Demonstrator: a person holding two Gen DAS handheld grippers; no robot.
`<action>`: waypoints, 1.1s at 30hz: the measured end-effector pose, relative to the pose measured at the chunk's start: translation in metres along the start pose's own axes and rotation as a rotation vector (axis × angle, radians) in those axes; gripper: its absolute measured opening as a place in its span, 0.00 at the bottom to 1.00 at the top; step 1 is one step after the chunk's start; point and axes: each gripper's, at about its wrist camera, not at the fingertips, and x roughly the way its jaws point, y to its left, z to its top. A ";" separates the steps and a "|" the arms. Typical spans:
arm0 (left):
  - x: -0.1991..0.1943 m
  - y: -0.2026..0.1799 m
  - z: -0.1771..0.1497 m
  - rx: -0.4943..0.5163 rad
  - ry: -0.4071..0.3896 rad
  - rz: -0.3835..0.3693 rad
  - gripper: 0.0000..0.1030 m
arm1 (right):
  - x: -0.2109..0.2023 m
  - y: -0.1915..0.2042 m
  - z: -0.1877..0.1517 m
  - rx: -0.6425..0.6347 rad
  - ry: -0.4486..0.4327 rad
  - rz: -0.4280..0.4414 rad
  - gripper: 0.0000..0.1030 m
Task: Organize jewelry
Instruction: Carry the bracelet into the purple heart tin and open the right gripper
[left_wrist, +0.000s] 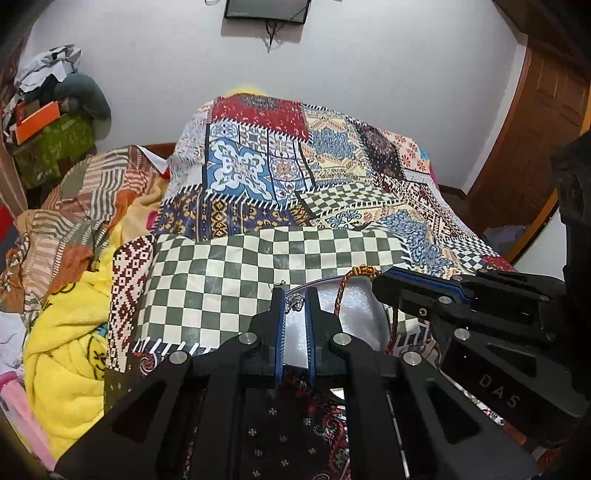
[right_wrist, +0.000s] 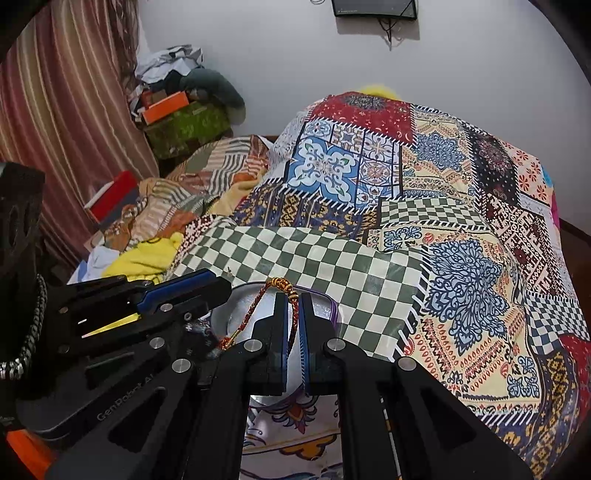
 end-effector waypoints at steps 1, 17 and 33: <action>0.002 0.000 0.000 0.001 0.003 -0.002 0.08 | 0.001 -0.001 0.000 -0.001 0.005 0.000 0.05; 0.003 0.003 0.005 -0.011 0.031 -0.022 0.08 | 0.006 -0.001 0.000 -0.041 0.042 -0.017 0.19; -0.063 -0.024 0.009 0.071 -0.071 0.029 0.17 | -0.064 -0.002 -0.004 -0.004 -0.052 -0.050 0.19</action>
